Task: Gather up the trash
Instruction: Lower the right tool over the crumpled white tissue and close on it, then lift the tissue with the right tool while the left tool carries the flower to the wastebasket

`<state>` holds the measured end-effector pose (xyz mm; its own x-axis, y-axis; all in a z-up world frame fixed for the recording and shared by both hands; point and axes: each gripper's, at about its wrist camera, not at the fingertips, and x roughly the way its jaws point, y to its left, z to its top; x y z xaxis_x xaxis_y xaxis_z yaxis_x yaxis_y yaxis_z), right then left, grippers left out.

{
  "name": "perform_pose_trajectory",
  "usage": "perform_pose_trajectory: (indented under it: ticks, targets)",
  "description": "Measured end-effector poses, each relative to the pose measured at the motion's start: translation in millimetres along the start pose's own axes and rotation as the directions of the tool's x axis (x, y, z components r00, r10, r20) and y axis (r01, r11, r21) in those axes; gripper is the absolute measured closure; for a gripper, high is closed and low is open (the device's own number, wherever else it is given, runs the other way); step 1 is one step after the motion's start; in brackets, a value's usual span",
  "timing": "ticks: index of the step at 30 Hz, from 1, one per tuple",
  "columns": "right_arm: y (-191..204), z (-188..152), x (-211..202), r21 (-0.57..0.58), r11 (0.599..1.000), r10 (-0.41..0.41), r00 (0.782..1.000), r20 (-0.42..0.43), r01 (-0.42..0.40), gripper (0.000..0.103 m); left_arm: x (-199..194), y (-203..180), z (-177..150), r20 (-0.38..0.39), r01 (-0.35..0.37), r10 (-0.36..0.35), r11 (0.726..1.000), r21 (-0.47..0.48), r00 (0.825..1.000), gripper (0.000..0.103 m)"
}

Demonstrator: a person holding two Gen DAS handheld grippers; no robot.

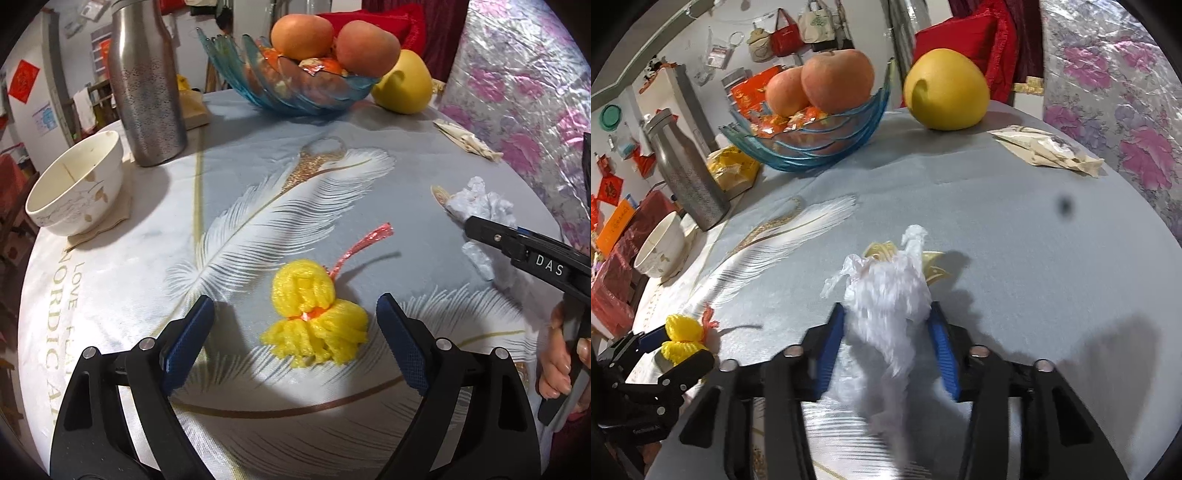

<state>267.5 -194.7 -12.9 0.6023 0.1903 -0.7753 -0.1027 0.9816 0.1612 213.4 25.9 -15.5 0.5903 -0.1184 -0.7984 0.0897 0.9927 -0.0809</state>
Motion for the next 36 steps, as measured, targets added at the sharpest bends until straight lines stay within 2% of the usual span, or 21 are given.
perform_pose_trajectory:
  ticks: [1,2,4,6,12,24,31,36]
  targets:
    - [-1.0,-0.6,-0.2,0.004,1.0,0.003,1.0,-0.002,-0.003,0.083,-0.9,0.7,-0.2,0.005,-0.009,0.009,1.0,-0.005,1.0,0.022]
    - [-1.9,-1.4,-0.1,0.009,1.0,0.012,1.0,-0.006,-0.012,0.087,-1.3,1.4,-0.4,0.009,-0.012,0.012,1.0,-0.008,1.0,0.027]
    - [-3.8,-3.3,-1.3,0.022,1.0,0.021,1.0,-0.006,-0.02,0.089,-2.2,4.6,-0.5,0.018,-0.007,0.008,1.0,-0.018,1.0,0.037]
    - [-6.6,-6.5,-3.9,0.04,0.999,0.024,1.0,-0.004,-0.024,0.089,-4.2,7.0,-1.4,0.027,0.004,-0.003,1.0,-0.026,1.0,0.05]
    - [-7.4,-20.7,-16.3,0.06,0.998,0.026,1.0,0.001,-0.026,0.089,-9.5,10.9,-3.6,0.042,0.037,-0.035,0.998,-0.046,0.999,0.062]
    - [-5.6,-69.5,-66.6,0.084,0.993,0.08,0.995,0.058,-0.084,0.089,-41.8,0.7,-24.2,0.097,0.068,-0.064,0.997,-0.041,0.993,0.062]
    - [-3.5,-90.9,-87.1,0.079,0.993,0.086,0.994,0.069,-0.092,0.089,-70.3,-6.2,-35.0,0.157,0.038,-0.033,0.999,-0.029,0.987,0.062]
    - [-0.6,-104.4,-106.1,0.066,0.993,0.087,0.992,0.09,-0.093,0.089,-96.3,-12.3,-44.6,0.233,-0.012,0.013,1.0,-0.006,0.972,0.062]
